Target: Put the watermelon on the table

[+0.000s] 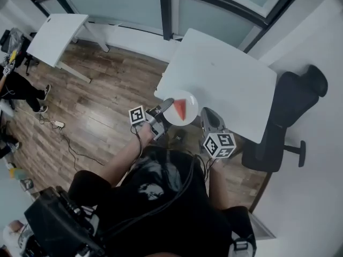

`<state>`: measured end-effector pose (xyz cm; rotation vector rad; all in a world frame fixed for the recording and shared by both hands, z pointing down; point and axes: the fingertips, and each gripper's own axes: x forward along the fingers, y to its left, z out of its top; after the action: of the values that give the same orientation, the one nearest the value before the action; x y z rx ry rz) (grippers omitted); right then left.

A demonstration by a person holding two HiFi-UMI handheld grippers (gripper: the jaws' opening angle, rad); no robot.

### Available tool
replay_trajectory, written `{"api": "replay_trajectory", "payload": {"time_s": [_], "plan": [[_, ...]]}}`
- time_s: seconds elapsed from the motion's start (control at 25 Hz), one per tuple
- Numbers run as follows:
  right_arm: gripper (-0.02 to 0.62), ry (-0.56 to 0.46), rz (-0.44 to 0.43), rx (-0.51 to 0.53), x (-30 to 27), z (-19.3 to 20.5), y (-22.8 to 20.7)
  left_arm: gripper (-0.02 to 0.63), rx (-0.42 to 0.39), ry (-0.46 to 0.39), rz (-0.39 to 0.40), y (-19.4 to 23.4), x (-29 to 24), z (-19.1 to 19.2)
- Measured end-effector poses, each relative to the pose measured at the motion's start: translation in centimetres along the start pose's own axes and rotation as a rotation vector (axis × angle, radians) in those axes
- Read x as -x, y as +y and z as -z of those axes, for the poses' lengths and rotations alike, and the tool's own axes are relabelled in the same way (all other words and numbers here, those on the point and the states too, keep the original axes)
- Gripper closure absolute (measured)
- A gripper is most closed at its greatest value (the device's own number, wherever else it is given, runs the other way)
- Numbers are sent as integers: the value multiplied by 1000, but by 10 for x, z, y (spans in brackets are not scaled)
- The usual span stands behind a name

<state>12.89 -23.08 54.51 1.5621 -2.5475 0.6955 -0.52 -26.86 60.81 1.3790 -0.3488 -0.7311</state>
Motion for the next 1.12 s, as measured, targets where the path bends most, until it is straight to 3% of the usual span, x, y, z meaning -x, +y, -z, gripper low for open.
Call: {"api": "replay_trajectory", "payload": {"time_s": [0.2,0.48,0.6,0.76,0.92,1.0,1.12], "plan": [[584,53,31,-108,-30,6,-46,535,61,-84,-114,82,-48,-58],[583,138,110,-149,-64,8,-92,535,21,-141,-354,195,-95,-147],[583,139,142,-150,-77,-3,-112,535,0,-118,-475,229,-123,-172],[583,121,180,-130,-97,-26,-140,535,-113,6,-582,248,-195,-195],[583,120,188,-142,-111,-29,-146,514,-176,69,-683,259,-224,-207],[583,123,178,-130,-121,-30,-146,478,-280,100,-730,258,-230,-221],[583,111,173,-127,-125,-34,-154,352,-486,182,-760,249,-235,-225]]}}
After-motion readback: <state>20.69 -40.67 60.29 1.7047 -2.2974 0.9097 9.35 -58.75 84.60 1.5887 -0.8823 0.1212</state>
